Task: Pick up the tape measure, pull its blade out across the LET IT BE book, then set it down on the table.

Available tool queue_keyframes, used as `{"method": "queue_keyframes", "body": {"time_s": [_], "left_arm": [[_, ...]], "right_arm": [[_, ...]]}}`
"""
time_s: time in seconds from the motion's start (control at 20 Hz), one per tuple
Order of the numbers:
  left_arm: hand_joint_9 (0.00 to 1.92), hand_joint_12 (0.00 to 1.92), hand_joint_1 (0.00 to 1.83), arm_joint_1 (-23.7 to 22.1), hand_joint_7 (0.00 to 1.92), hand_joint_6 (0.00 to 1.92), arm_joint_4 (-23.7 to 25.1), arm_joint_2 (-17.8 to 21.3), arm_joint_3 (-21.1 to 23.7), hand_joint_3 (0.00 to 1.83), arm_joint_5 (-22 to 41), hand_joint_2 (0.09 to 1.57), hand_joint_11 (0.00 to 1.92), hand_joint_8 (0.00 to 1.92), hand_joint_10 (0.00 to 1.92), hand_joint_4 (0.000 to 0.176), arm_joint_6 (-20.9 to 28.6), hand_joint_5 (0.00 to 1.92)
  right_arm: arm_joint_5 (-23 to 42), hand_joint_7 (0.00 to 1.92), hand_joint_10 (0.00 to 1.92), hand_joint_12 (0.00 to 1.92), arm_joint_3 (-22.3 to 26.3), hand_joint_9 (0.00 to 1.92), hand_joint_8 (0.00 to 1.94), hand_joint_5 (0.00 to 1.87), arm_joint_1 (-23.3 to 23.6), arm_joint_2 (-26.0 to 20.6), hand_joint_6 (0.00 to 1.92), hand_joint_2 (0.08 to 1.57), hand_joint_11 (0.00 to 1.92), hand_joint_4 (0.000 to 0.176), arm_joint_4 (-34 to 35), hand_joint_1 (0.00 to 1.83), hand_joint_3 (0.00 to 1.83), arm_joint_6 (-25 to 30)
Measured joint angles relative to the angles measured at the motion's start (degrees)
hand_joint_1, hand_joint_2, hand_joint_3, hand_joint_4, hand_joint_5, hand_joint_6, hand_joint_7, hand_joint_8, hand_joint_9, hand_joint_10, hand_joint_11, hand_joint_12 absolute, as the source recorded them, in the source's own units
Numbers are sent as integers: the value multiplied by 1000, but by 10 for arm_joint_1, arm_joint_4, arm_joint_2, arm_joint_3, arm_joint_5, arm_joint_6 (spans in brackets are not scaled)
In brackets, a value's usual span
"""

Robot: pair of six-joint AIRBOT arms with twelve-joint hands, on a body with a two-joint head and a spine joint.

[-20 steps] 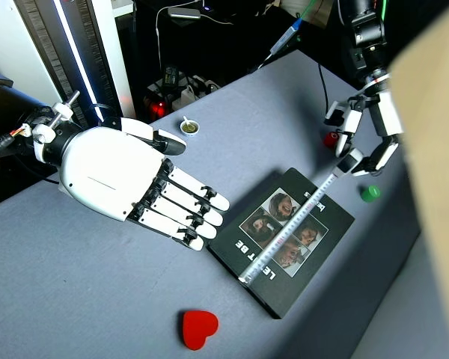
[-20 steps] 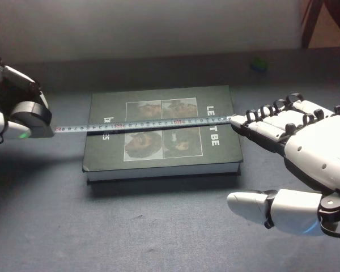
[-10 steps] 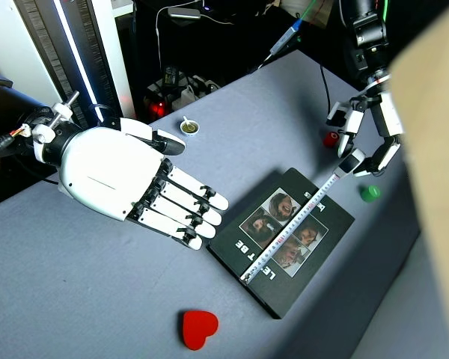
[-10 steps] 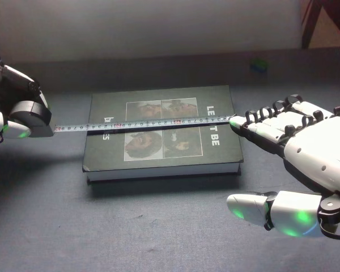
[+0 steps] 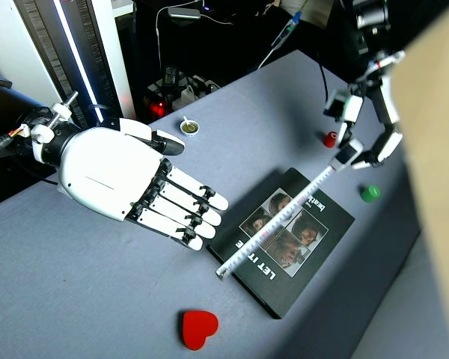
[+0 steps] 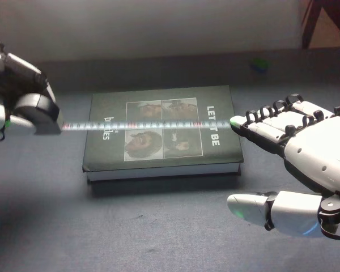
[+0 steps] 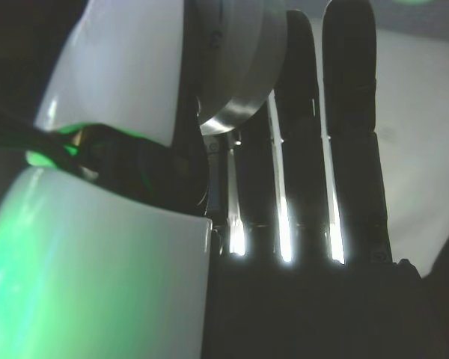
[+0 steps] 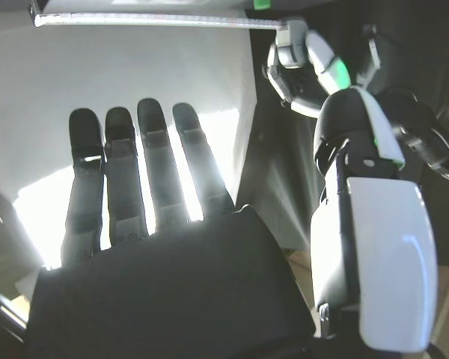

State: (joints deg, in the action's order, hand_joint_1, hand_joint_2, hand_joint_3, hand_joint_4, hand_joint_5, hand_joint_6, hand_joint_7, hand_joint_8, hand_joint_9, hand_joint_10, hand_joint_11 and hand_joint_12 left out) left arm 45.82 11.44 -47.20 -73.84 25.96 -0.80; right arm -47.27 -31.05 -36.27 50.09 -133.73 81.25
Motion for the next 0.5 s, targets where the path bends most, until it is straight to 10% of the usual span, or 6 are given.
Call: {"method": "queue_keyframes", "body": {"time_s": [0.5], "left_arm": [[955, 843, 1379, 78, 1114, 1054, -109, 91, 147, 0, -2, 1094, 878, 687, 1134, 0, -70, 898]], "right_arm": [[-2, 197, 3, 752, 0, 181, 2, 133, -1, 0, 1, 1110, 0, 0, -1, 80, 1, 0]]}}
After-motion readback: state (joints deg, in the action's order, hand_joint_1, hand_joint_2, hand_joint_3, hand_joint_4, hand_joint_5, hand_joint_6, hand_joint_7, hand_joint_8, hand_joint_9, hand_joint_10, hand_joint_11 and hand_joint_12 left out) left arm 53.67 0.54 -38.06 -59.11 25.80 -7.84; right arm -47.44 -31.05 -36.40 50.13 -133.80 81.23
